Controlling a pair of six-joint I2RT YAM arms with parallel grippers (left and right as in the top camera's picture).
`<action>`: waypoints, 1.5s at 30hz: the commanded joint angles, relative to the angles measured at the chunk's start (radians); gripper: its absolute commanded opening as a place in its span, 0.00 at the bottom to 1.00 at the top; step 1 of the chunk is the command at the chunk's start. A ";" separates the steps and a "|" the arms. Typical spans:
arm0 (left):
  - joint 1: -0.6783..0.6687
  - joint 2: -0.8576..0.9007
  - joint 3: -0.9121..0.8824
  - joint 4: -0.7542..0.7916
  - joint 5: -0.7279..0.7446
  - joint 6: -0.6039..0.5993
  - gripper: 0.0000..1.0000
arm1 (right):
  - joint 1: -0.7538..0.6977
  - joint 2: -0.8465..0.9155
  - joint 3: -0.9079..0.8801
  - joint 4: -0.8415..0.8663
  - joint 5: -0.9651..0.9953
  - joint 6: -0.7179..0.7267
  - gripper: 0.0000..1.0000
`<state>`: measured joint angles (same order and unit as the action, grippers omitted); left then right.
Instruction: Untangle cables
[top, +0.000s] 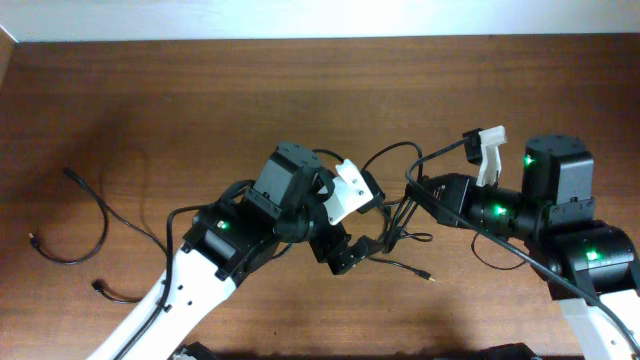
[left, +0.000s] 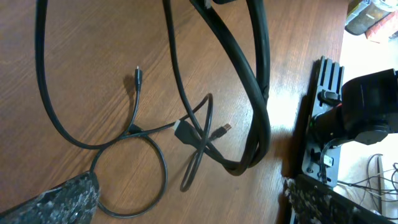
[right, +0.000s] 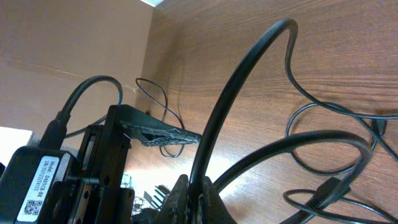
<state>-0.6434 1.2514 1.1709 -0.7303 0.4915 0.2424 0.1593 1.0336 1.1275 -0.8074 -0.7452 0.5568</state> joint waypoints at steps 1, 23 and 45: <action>-0.004 -0.007 0.008 0.023 -0.010 -0.145 0.99 | -0.003 0.001 0.010 0.001 -0.014 -0.050 0.04; -0.096 0.097 0.008 0.160 0.232 -0.310 0.24 | -0.003 0.002 0.010 0.011 0.027 -0.082 0.04; 0.224 0.016 0.008 0.566 1.082 -0.550 0.00 | -0.003 0.024 0.010 -0.146 0.365 -0.161 0.04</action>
<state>-0.4240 1.2861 1.1648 -0.2565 1.3350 -0.2169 0.1593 1.0431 1.1282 -0.9554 -0.4217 0.4107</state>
